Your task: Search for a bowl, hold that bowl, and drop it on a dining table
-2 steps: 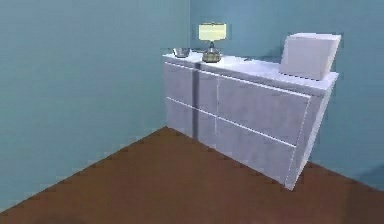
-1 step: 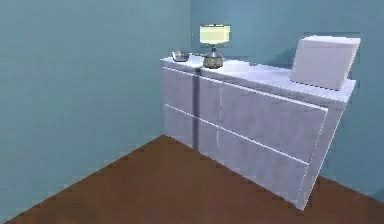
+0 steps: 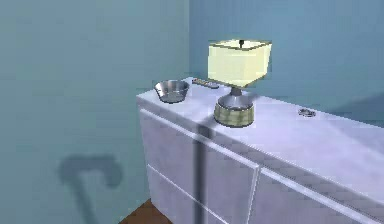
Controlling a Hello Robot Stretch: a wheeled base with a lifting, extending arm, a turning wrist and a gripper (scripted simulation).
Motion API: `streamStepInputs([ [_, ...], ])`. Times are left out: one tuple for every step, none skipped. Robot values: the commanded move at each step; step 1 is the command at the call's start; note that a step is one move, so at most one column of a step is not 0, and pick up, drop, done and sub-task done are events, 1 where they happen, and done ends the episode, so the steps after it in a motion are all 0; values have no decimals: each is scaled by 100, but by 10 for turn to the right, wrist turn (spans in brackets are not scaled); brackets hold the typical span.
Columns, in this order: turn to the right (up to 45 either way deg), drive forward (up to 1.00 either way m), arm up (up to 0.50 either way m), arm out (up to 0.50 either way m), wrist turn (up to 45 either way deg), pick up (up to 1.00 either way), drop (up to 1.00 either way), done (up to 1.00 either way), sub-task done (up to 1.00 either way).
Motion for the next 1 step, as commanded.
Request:
streamStepInputs([
  [60,0,0,0,0,0,0,0,0],
])
